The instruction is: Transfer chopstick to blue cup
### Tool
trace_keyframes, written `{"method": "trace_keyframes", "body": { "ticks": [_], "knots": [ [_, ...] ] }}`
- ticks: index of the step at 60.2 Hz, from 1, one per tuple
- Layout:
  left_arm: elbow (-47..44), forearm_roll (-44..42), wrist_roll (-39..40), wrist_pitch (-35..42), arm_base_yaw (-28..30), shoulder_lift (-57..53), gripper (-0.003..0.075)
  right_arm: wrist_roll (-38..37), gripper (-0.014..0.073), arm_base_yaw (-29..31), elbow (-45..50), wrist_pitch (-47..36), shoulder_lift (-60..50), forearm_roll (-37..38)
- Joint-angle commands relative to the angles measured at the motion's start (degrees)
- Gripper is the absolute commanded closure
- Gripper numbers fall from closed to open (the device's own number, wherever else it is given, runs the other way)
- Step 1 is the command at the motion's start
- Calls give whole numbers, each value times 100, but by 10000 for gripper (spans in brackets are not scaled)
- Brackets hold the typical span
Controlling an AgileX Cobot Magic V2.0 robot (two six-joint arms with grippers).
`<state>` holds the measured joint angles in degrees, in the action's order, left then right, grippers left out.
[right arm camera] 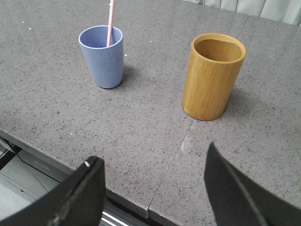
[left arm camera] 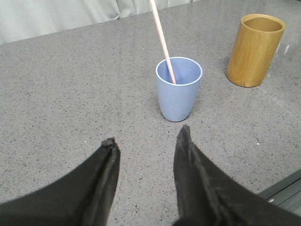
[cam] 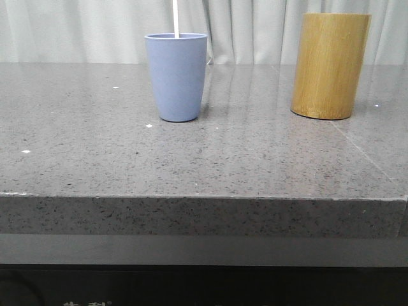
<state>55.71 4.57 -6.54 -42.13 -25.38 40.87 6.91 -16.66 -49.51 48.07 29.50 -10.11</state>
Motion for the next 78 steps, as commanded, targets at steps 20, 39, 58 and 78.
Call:
{"method": "trace_keyframes", "body": {
  "ticks": [20, 39, 58, 78],
  "knots": [
    [140, 36, 43, 443, 7, -2, 736, -32, 534, 39, -101, -538, 12, -29],
    [140, 36, 43, 443, 7, -2, 739, -32, 661, 39, -101, -510, 12, -24],
    [-21, 32, 43, 626, 6, -80, 739, -32, 661, 39, -101, -510, 12, -24],
    [-2809, -54, 17, 2926, 1466, -2275, 739, -32, 661, 39, -101, -513, 12, -29]
  ]
}}
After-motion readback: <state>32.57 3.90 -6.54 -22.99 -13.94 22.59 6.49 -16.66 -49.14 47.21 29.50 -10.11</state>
